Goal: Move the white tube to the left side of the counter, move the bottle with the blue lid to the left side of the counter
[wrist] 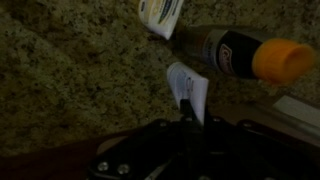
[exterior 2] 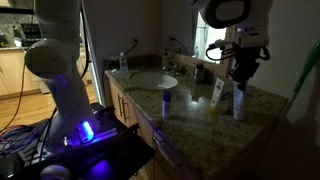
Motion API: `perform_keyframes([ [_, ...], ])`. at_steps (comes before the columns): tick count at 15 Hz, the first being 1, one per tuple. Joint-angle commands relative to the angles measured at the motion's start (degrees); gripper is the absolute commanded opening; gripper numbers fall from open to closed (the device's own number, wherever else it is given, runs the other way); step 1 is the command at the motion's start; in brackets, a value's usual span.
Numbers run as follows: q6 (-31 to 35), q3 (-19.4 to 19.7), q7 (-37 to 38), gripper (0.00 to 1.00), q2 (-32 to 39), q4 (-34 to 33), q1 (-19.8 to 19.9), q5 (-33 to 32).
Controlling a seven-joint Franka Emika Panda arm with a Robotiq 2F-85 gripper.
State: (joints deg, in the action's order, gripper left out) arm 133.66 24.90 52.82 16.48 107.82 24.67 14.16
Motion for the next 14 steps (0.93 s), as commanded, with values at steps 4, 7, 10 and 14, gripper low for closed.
perform_keyframes([
  [4,-10.7,0.9,-9.6,0.01,-8.9,-4.0,0.8,-2.6],
  [7,-14.1,0.5,-14.5,0.01,-15.3,-6.7,-0.1,-4.5],
  [10,-19.0,-1.6,-17.9,0.01,-22.2,-9.2,-2.2,-8.6],
  [14,-21.4,-2.9,-17.1,0.04,-24.2,-10.5,-2.6,-8.8],
])
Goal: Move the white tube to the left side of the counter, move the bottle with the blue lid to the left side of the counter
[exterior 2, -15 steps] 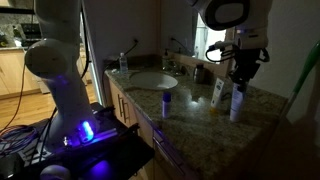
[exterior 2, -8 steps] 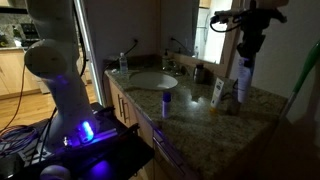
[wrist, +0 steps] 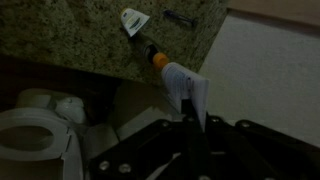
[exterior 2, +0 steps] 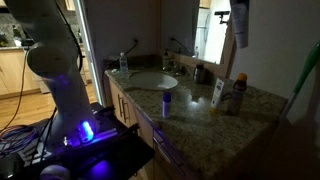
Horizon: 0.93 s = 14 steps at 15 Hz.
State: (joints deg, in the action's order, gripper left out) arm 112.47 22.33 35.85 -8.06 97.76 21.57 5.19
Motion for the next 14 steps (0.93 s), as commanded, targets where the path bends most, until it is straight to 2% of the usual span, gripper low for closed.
perform_keyframes([
  [1,-0.7,-0.6,-0.1,0.04,-0.6,-0.3,0.2,0.0],
  [3,-1.2,-1.7,-0.6,0.01,0.7,0.4,-0.6,-1.6],
  [4,-2.4,-3.2,-3.6,0.01,-0.8,2.1,-2.3,-1.0],
  [10,-5.9,-13.1,-4.4,0.01,-5.5,6.9,-10.3,0.3],
  [11,-4.7,-11.7,-2.5,0.01,-2.5,4.0,-8.7,-0.4],
  [12,-5.0,-12.8,-1.6,0.04,-2.9,4.2,-9.7,-0.5],
  [14,-4.9,-12.9,-1.0,0.01,-2.8,4.2,-9.7,-0.6],
])
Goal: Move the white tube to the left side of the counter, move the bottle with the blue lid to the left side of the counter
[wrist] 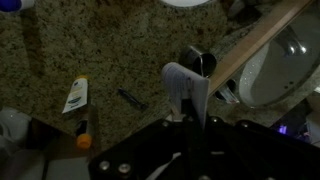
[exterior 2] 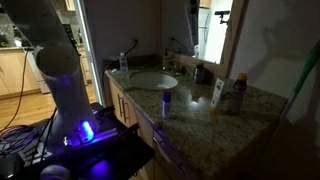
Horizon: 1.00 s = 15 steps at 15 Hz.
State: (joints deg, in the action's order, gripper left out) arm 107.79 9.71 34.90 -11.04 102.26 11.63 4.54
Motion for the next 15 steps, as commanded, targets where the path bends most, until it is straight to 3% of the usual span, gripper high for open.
perform_keyframes([
  [1,-0.9,-0.5,-0.3,0.01,0.9,-0.1,0.0,-0.5],
  [2,-2.9,-1.3,-4.0,0.01,0.5,1.3,-1.6,0.3],
  [4,-2.7,-4.6,-3.4,0.01,-1.1,4.6,-4.4,2.3],
  [8,-5.1,-10.5,-4.7,0.01,1.7,2.1,-10.5,7.2],
  [9,-3.0,-9.5,-2.6,0.04,0.8,3.4,-8.8,5.1],
  [15,-3.2,-12.9,-3.8,0.01,2.4,3.8,-12.6,6.5],
])
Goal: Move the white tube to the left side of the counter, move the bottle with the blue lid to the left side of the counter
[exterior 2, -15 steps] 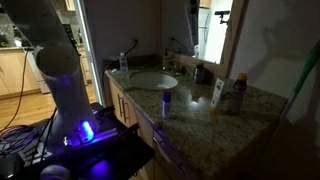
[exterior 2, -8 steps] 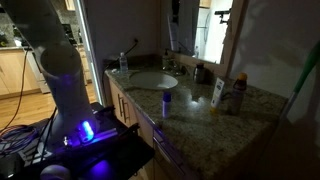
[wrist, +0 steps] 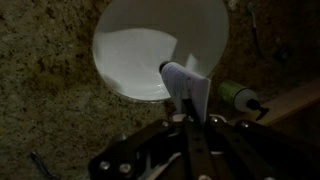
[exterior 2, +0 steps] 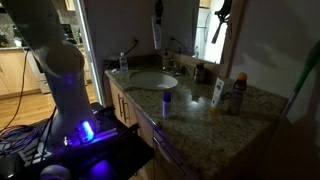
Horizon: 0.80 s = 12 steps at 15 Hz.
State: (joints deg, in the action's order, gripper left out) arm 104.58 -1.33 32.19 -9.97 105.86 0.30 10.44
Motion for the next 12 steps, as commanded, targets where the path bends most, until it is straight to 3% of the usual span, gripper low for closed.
perform_keyframes([
  [1,0.8,-2.8,-1.1,0.01,2.3,-0.1,-2.1,0.6],
  [6,4.7,-8.6,7.1,0.01,14.3,-10.5,-7.1,-3.8],
  [7,4.1,-7.3,4.8,0.01,8.7,-4.4,-6.7,-2.2],
  [12,4.5,-7.1,6.3,0.01,11.2,-5.2,-7.6,-3.3],
])
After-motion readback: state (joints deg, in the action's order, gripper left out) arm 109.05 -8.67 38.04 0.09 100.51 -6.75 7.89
